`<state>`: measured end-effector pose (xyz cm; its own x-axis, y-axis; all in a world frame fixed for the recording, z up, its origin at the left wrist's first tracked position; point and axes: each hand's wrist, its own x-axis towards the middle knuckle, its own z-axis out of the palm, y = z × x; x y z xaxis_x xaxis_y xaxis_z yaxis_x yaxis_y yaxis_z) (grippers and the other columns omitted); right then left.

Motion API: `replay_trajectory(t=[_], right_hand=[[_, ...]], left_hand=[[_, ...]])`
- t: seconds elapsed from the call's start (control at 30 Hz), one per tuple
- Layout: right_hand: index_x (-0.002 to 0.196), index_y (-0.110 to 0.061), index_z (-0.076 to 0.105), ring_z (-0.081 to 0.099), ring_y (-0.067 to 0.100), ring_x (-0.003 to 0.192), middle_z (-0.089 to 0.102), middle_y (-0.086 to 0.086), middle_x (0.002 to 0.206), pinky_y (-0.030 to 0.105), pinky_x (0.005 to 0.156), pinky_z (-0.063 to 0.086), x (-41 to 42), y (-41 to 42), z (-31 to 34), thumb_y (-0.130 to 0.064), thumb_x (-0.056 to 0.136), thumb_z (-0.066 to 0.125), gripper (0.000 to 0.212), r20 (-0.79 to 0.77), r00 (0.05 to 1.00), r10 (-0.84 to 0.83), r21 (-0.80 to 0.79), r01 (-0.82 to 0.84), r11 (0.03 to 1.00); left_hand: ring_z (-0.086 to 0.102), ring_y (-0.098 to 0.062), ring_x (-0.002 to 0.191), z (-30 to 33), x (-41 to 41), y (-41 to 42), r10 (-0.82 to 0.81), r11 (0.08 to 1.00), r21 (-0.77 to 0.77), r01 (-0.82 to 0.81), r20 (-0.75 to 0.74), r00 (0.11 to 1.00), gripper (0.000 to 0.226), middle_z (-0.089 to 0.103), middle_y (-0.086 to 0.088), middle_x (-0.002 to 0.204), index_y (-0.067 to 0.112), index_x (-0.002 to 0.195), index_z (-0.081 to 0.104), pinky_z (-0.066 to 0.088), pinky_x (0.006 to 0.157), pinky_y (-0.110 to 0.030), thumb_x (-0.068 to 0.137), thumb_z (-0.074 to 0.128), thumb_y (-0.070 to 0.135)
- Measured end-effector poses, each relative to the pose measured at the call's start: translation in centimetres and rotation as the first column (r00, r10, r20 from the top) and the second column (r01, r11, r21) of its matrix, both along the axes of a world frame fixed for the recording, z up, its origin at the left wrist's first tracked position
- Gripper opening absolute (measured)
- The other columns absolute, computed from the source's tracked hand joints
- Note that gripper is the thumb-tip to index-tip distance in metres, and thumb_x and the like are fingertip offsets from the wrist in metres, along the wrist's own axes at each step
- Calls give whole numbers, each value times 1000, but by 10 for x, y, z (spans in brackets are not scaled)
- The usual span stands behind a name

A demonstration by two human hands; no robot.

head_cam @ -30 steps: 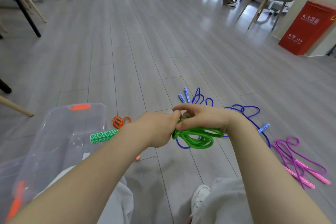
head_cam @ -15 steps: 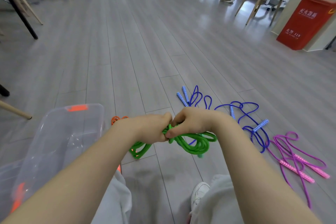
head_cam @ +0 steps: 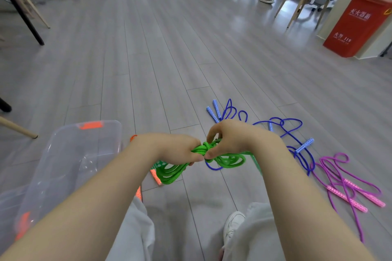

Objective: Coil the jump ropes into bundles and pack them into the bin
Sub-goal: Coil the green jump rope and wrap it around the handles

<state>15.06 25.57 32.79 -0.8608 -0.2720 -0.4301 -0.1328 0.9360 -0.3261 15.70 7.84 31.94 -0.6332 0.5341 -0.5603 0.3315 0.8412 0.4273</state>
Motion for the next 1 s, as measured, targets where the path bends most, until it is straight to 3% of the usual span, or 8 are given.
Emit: replay_trajectory(t=[0.13, 0.3, 0.43, 0.53, 0.63, 0.83, 0.9, 1.0], right_hand=[[108, -22, 58, 57, 18, 94, 58, -6, 98, 33, 77, 51, 0, -4, 2, -70, 57, 78, 73, -4, 999, -46, 181, 46, 982], [72, -17, 50, 57, 19, 73, 56, -2, 71, 28, 59, 43, 5, -13, 0, -72, 60, 74, 61, -45, 999, -14, 369, 30, 929], [89, -11, 64, 60, 18, 67, 65, 3, 80, 29, 60, 50, 2, -14, 3, -47, 72, 79, 43, 47, 991, -128, 155, 119, 981], [95, -5, 68, 61, 21, 61, 70, 9, 79, 34, 68, 57, 0, -15, 5, -24, 78, 69, 26, 42, 969, -244, -6, 245, 970], [87, 0, 71, 59, 22, 61, 74, 15, 81, 36, 73, 58, 0, -23, 5, -14, 78, 58, 21, 44, 945, -325, -177, 328, 928], [106, -11, 64, 60, 14, 65, 72, 9, 83, 36, 76, 57, 4, -31, 12, -11, 85, 64, 21, 52, 930, -364, -504, 339, 795], [111, -8, 55, 59, 12, 64, 73, 6, 86, 31, 68, 56, 7, -31, 17, -10, 91, 59, 21, 122, 919, -375, -620, 365, 694], [108, -5, 57, 61, 14, 64, 74, 6, 89, 26, 62, 56, 10, -26, 21, -13, 98, 52, 14, 163, 928, -334, -658, 354, 664]], left_hand=[[50, -12, 67, -2, -1, 2, 2, 1000, -17, -2, 34, 999, 19, 54, 9, 76, 17, 92, 51, 41, 63, -27, 100, 44, 33], [53, -19, 82, -12, 1, 10, -35, 994, -101, 30, -49, 998, 20, 57, 0, 89, 19, 98, 48, 43, 74, -35, 101, 39, 37], [47, -21, 82, -18, 2, 11, -84, 982, -183, 49, -188, 979, 21, 46, 5, 79, 20, 97, 44, 36, 71, -33, 102, 36, 39], [51, -22, 85, -21, 2, 14, -84, 980, -198, 30, -273, 958, 25, 55, 1, 91, 18, 106, 49, 39, 72, -33, 102, 35, 38], [56, -25, 91, -26, 0, 20, -37, 975, -214, -56, -406, 913, 28, 63, -3, 107, 17, 113, 52, 40, 71, -32, 103, 32, 34], [60, -32, 96, -17, -20, 7, 364, 927, 80, -367, -437, 823, 25, 65, -7, 105, 20, 102, 58, 46, 76, -34, 99, 37, 33], [60, -30, 88, -8, -29, -4, 477, 879, 214, -426, -369, 798, 22, 66, -7, 94, 20, 87, 55, 45, 69, -33, 98, 40, 33], [54, -20, 64, 2, -32, -14, 616, 752, 430, -499, -190, 765, 22, 61, 2, 72, 18, 80, 57, 36, 55, -28, 97, 47, 28]])
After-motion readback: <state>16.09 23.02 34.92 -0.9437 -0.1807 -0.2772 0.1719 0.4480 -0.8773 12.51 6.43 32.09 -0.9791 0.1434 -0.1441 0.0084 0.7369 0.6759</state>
